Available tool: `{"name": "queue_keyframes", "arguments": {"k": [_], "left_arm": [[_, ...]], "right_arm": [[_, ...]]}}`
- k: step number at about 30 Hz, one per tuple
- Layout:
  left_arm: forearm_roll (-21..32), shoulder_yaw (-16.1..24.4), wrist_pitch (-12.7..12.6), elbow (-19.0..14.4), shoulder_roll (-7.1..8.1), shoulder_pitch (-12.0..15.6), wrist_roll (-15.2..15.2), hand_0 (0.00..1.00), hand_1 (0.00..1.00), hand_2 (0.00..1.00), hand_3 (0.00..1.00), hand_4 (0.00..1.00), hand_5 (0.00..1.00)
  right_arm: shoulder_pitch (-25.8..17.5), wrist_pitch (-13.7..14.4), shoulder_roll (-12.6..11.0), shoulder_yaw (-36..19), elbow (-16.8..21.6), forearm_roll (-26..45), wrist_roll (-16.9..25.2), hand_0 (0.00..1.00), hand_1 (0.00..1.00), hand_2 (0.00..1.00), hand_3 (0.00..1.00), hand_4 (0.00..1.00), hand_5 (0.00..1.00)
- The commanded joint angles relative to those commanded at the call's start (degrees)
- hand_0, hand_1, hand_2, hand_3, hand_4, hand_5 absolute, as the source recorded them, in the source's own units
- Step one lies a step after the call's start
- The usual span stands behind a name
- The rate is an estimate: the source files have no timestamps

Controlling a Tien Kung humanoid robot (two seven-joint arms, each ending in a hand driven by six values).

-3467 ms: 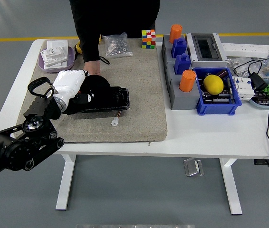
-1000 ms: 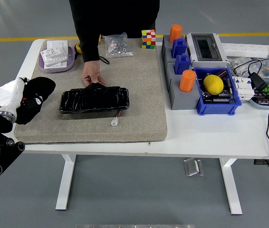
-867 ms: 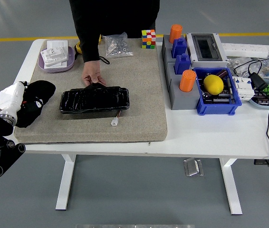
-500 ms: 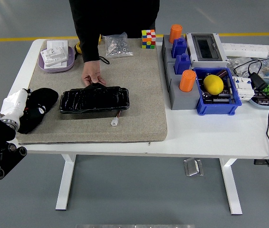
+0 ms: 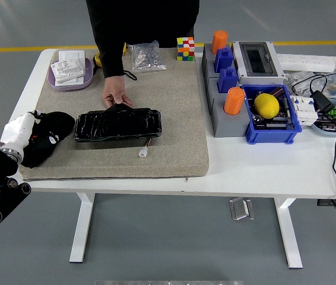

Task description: Pick the rag up,wipe the panel,place it on the desk

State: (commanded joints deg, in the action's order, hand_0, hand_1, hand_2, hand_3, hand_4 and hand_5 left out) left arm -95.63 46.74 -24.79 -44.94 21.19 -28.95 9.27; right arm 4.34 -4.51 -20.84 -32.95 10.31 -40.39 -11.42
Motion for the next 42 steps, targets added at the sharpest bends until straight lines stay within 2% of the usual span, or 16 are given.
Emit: {"name": "queue_keyframes", "arguments": {"k": [4, 5, 16, 27, 31, 39, 42], "left_arm": [[0.0, 0.2, 0.6, -0.4, 0.37, 0.1, 0.0, 0.451, 0.774, 0.834, 0.813, 0.958, 0.437], [0.0, 0.3, 0.7, -0.5, 0.47, 0.1, 0.0, 0.464, 0.784, 0.845, 0.829, 0.998, 0.558], [-0.1, 1.5, 1.3, -2.4, 1.63, 0.5, -0.4, 0.469, 0.783, 0.844, 0.831, 0.998, 0.582], [-0.9, 6.1, 1.0, -5.5, 3.12, 1.9, -0.6, 0.487, 0.786, 0.847, 0.828, 0.998, 0.545], [0.8, 8.3, -0.2, -7.1, 3.39, 3.0, -2.5, 0.481, 0.77, 0.827, 0.819, 0.998, 0.556], [6.8, 14.0, -2.3, -13.9, 4.15, 6.1, -7.6, 0.478, 0.744, 0.791, 0.804, 0.974, 0.559], [11.9, 15.3, -2.2, -16.8, 4.44, 7.2, -10.5, 0.474, 0.711, 0.763, 0.78, 0.937, 0.548]], "right_arm": [[0.0, 0.0, -0.1, -0.3, 0.0, -0.3, 0.0, 0.723, 0.56, 0.665, 0.575, 0.998, 0.42], [0.1, 0.0, -0.1, -0.3, 0.0, -0.3, -0.1, 0.726, 0.559, 0.665, 0.575, 0.998, 0.419], [0.1, 0.0, -0.1, -0.7, 0.0, -0.5, -0.2, 0.725, 0.559, 0.665, 0.575, 0.998, 0.417], [0.2, 0.0, 0.0, -0.6, 0.0, -0.3, -0.2, 0.725, 0.558, 0.665, 0.575, 0.998, 0.417], [0.1, 0.0, 0.0, -0.7, 0.0, -0.3, -0.1, 0.725, 0.558, 0.665, 0.575, 0.998, 0.417], [0.0, 0.0, 0.1, -0.3, 0.0, 0.2, 0.1, 0.725, 0.557, 0.665, 0.575, 0.998, 0.417], [-0.1, 0.1, 0.2, -0.5, 0.0, 0.2, 0.1, 0.724, 0.557, 0.665, 0.576, 0.998, 0.417]]}}
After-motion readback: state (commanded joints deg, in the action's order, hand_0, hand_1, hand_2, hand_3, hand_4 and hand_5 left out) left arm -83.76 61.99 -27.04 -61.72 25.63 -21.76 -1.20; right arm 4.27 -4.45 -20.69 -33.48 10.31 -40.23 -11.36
